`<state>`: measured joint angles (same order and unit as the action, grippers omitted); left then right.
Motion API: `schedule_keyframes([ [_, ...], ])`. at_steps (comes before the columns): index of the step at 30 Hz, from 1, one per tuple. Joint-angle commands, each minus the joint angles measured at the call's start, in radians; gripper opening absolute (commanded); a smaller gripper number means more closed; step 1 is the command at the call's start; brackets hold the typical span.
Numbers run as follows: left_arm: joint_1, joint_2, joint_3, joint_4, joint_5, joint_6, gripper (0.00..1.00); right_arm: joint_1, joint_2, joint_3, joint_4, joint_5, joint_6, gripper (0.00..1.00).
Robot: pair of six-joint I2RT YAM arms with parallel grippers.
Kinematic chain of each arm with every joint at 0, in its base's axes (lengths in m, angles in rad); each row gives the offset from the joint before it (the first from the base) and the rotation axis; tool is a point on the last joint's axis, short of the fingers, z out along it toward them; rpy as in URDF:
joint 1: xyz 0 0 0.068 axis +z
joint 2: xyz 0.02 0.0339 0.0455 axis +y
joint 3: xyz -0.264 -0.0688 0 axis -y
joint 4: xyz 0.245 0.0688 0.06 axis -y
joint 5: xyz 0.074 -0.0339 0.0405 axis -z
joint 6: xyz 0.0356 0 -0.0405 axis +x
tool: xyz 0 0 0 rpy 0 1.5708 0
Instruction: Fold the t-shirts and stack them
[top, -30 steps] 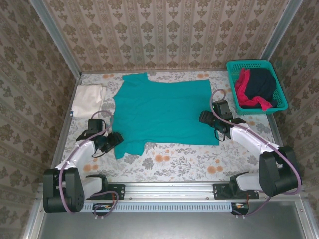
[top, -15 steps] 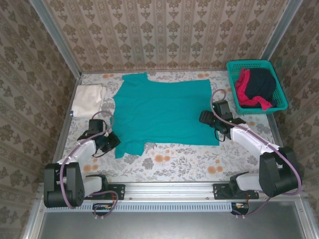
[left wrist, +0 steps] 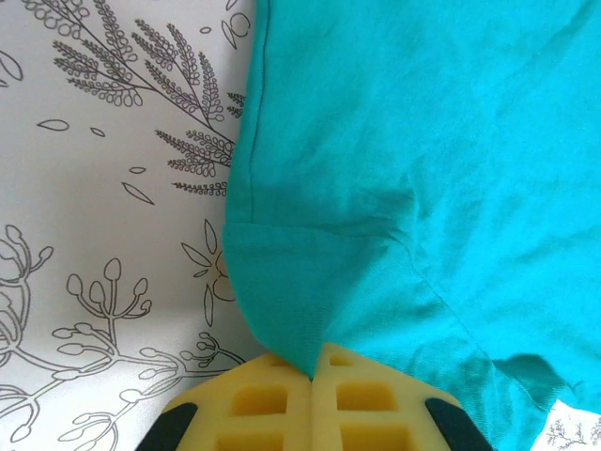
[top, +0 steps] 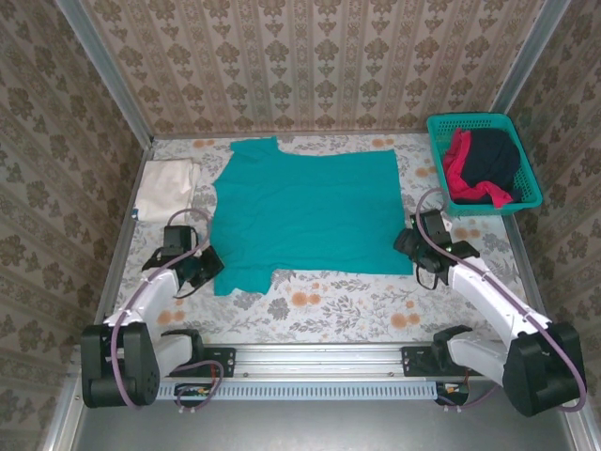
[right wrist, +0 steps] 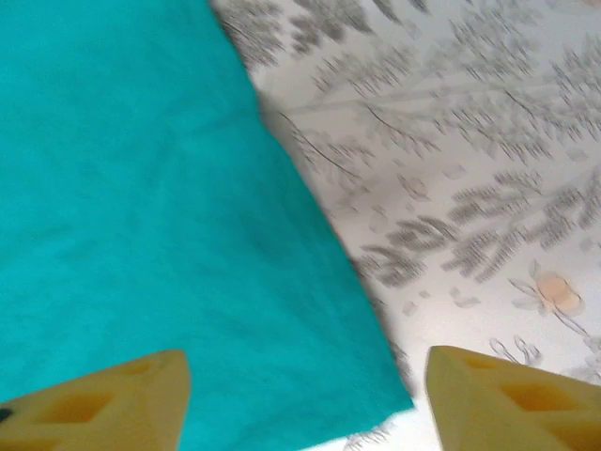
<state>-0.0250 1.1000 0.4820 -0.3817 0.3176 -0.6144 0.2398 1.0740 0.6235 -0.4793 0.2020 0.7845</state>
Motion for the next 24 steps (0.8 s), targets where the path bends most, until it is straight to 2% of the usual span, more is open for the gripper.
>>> schedule_keyframes([
  [1, 0.005, -0.011, 0.004, -0.037, -0.006, -0.023, 0.00, -0.013, 0.005, -0.043, -0.067, -0.032, 0.063, 0.59],
  [4, 0.005, -0.003, 0.012, -0.035, 0.001, -0.026, 0.00, -0.014, 0.070, -0.026, -0.020, -0.076, 0.077, 0.47],
  [6, 0.005, -0.002, 0.016, -0.038, 0.003, -0.025, 0.00, -0.014, 0.110, -0.015, 0.003, -0.084, 0.084, 0.43],
  [15, 0.006, -0.024, 0.007, -0.051, 0.006, -0.052, 0.00, -0.021, 0.236, 0.001, 0.040, -0.107, 0.100, 0.41],
  [16, 0.006, -0.030, 0.006, -0.059, 0.006, -0.056, 0.03, -0.023, 0.241, 0.000, 0.041, -0.107, 0.099, 0.42],
  [18, 0.005, -0.045, 0.007, -0.082, 0.008, -0.067, 0.16, -0.023, 0.245, -0.005, 0.050, -0.112, 0.102, 0.42],
  [20, 0.004, -0.064, -0.001, -0.097, 0.021, -0.078, 0.24, -0.022, 0.251, -0.009, 0.063, -0.116, 0.102, 0.41],
  [24, 0.004, -0.103, -0.032, -0.100, 0.046, -0.106, 0.32, -0.023, 0.275, -0.006, 0.075, -0.121, 0.101, 0.41],
])
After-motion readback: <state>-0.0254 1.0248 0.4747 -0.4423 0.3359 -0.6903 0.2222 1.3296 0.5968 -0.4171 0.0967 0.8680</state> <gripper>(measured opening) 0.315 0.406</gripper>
